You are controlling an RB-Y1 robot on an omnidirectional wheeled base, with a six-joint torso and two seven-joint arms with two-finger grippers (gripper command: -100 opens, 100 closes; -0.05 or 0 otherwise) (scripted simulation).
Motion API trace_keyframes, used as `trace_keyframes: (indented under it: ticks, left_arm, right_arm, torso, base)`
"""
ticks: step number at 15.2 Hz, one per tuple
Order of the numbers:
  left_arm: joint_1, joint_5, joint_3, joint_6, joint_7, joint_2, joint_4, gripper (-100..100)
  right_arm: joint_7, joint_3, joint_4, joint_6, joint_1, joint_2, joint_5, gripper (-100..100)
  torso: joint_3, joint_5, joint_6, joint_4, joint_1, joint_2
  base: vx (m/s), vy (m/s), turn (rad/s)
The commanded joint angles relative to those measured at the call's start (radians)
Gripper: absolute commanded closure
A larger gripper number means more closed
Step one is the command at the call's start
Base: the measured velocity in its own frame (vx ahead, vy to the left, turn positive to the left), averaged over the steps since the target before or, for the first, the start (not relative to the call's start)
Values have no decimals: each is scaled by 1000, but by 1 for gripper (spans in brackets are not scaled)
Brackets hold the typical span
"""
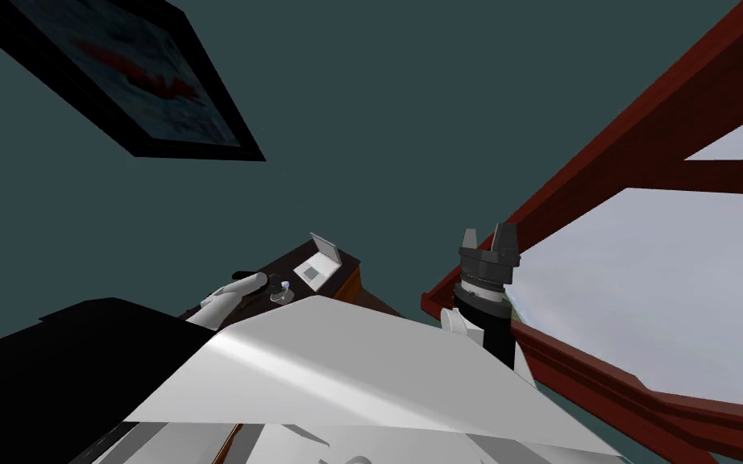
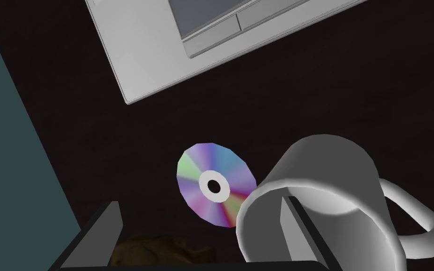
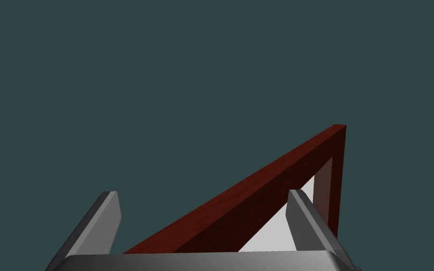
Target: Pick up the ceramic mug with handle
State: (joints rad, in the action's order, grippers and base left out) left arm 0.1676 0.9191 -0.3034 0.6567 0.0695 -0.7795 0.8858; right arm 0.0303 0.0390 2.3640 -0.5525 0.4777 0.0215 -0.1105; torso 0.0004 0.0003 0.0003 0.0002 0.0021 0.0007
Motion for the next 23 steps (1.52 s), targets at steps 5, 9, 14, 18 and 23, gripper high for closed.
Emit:
trace_keyframes:
  ticks: [5, 9, 14, 18, 23]
  left_arm:
    - [-3, 53, -13, 70, 0, -27, -99, -100]
    - [-9, 114, -28, 157, 9, -58, -181, -100]
    - [-12, 167, -40, 226, 17, -85, -314, -100]
    - [-13, 213, -50, 304, 23, -106, -400, -100]
    - [-13, 249, -57, 359, 27, -122, -464, -100]
  right_arm:
    - [0, 0, 0, 0, 0, 0, 0, 0]
    - [0, 0, 0, 0, 0, 0, 0, 0]
    - [0, 0, 0, 0, 0, 0, 0, 0]
    - [0, 0, 0, 0, 0, 0, 0, 0]
    - [0, 0, 0, 0, 0, 0, 0, 0]
  torso:
    - [0, 0, 0, 0, -1, 1]
    - [0, 0, -1, 0, 0, 0]
    - [0, 0, 0, 0, 0, 1]
    - [1, 0, -1, 0, 1, 1]
    - [1, 0, -1, 0, 0, 2]
  base:
    - [-4, 25, -126]
    - [-5, 37, -196]
    - [-13, 40, -191]
    - [-22, 50, -197]
    - [-22, 39, -156]
